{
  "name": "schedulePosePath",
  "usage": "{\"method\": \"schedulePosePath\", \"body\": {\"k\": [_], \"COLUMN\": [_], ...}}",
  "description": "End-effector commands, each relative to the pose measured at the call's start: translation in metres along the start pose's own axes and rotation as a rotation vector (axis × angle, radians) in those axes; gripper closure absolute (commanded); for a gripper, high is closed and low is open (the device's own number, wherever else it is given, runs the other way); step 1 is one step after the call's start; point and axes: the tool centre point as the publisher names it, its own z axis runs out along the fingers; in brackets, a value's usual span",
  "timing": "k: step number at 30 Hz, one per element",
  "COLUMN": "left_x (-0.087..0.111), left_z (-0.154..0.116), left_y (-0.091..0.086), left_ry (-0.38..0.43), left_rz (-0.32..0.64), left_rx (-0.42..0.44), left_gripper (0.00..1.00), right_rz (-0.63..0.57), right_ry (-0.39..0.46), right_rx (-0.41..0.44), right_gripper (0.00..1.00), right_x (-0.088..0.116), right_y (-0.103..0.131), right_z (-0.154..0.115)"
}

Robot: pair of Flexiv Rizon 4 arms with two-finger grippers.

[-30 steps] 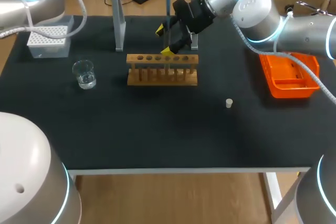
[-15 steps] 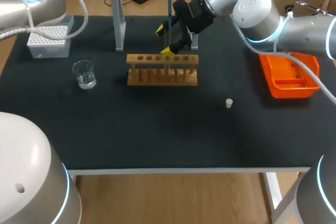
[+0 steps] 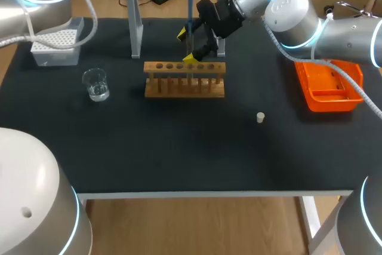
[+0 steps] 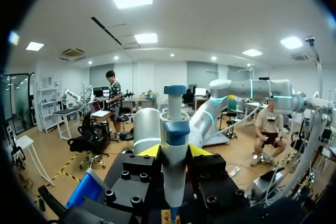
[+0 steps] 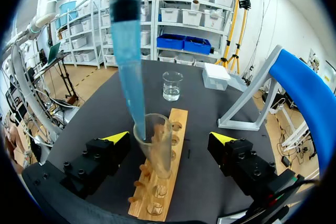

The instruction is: Invert the test tube, pick up the pipette, mount the tip to pipette, aspirate from beaker and dispense into the tube, eject the tip, return the pipette, and cap with the stopper.

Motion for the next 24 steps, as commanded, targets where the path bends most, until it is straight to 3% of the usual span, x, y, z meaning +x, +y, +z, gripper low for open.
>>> {"method": "schedulePosePath", "body": {"k": [1,24], "left_x": [0.004,-0.005], "left_z": [-0.003,-0.001], "left_y": [0.0,0.018], "left_ry": [-0.014,-0.024], "left_rz": [0.007,0.054], "left_rx": [-0.007,0.0], "left_gripper": [1.0,1.0], "right_rz": [0.0,0.0], "right_ry": [0.002,0.002], "right_rx": [0.002,0.002], "right_gripper": [0.0,0.0], "right_x": [0.0,0.0], "right_y": [0.0,0.0], "right_z": [-0.001,-0.001]}}
